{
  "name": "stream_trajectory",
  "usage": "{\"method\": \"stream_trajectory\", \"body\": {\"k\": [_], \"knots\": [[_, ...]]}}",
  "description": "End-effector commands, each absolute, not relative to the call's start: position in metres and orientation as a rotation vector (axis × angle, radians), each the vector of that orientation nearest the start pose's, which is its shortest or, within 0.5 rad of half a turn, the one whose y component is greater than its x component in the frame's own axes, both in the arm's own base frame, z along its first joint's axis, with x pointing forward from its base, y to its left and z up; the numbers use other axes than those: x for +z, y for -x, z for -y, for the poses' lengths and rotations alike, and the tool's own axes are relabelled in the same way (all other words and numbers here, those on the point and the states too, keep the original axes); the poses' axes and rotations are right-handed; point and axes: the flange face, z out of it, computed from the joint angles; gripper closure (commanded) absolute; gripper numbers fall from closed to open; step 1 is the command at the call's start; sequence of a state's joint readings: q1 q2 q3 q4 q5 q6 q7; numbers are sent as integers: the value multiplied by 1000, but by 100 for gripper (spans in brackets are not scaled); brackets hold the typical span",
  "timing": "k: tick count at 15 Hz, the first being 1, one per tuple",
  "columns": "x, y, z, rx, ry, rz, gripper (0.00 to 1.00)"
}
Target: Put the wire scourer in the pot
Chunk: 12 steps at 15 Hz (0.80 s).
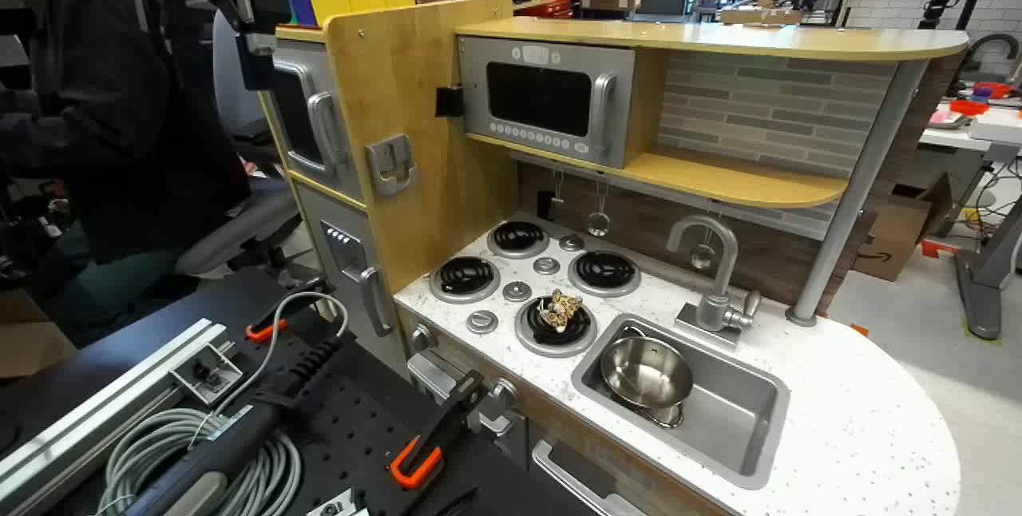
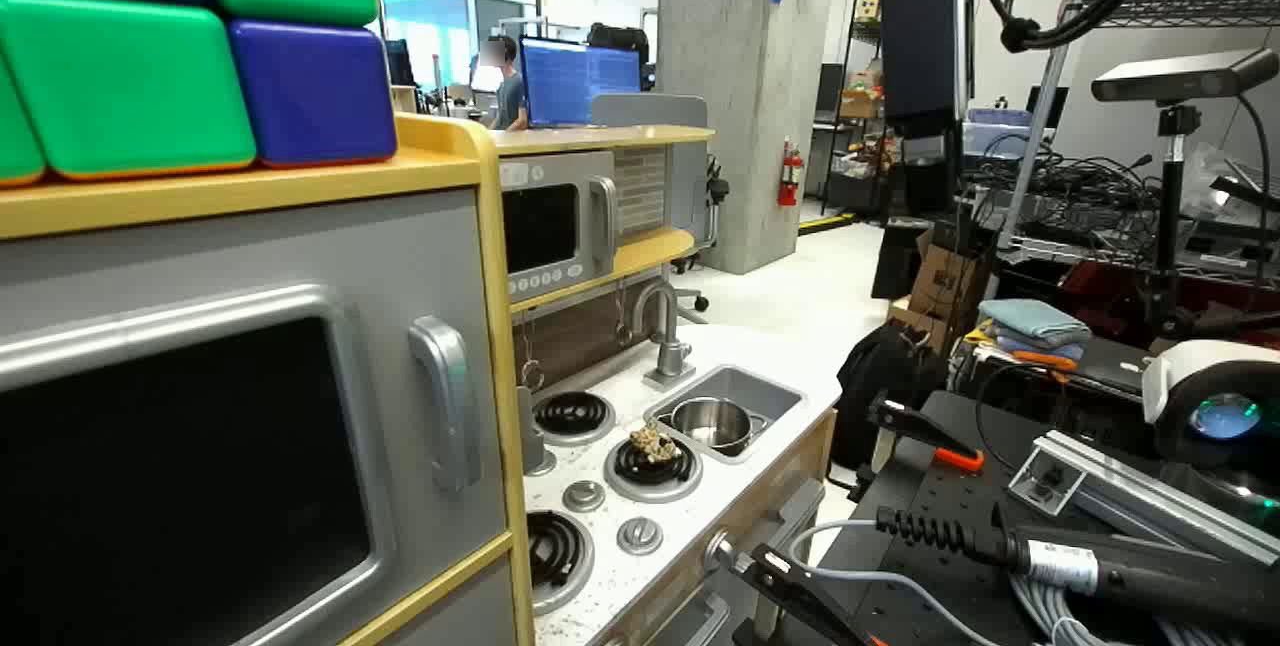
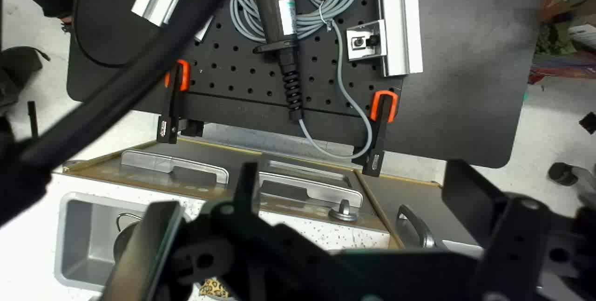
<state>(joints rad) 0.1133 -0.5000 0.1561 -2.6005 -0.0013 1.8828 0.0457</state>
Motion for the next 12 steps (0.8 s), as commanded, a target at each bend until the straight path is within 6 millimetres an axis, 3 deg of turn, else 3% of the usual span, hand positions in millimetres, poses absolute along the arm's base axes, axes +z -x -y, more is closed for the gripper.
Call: {"method": "stream_trajectory", "body": {"k": [1, 7, 12], "knots": [[402, -345, -94, 341, 3216, 318, 0], [345, -384, -63, 353, 3243, 94, 0], [294, -439, -42, 207, 3185, 57, 0]]}}
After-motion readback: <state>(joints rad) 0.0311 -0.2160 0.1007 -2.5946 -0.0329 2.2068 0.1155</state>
